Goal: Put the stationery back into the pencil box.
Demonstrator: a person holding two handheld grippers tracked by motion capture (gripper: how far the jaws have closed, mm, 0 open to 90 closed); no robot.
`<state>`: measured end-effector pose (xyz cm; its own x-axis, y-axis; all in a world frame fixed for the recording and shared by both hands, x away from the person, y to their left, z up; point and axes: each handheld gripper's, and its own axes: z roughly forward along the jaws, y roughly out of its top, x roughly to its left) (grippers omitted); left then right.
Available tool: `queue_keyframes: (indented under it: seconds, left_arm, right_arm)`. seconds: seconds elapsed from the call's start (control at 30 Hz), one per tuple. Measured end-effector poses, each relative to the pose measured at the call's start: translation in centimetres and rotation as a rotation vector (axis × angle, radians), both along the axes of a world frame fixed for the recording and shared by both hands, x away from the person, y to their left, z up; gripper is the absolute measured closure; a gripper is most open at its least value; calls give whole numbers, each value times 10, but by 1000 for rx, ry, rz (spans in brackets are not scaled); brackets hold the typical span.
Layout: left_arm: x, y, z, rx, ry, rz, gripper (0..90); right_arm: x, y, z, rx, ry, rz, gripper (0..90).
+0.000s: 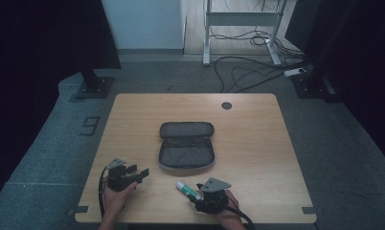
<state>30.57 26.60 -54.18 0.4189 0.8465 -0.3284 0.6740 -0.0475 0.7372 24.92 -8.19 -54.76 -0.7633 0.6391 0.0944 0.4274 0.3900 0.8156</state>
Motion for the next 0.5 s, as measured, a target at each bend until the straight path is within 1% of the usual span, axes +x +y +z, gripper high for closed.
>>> queue_keyframes:
  seconds: [0.1,0.17,0.23,0.37,0.43,0.5]
  left_arm:
    - [0,0,0,1,1,1,319]
    - [1,2,-1,1,4,6,320]
    - [1,4,-1,-1,5,9,320]
    - [0,6,0,-5,4,11,321]
    - [0,7,0,-5,5,11,321]
    - [0,7,1,-4,6,10,321]
  right_arm:
    - [1,4,-2,-10,4,5,464]
    - [1,6,-4,-36,3,7,508]
    - [3,8,-5,-54,19,15,525]
    - [3,8,-5,-54,33,21,591]
    - [3,6,-5,-53,35,21,642]
    - [4,6,-5,-56,31,17,644]
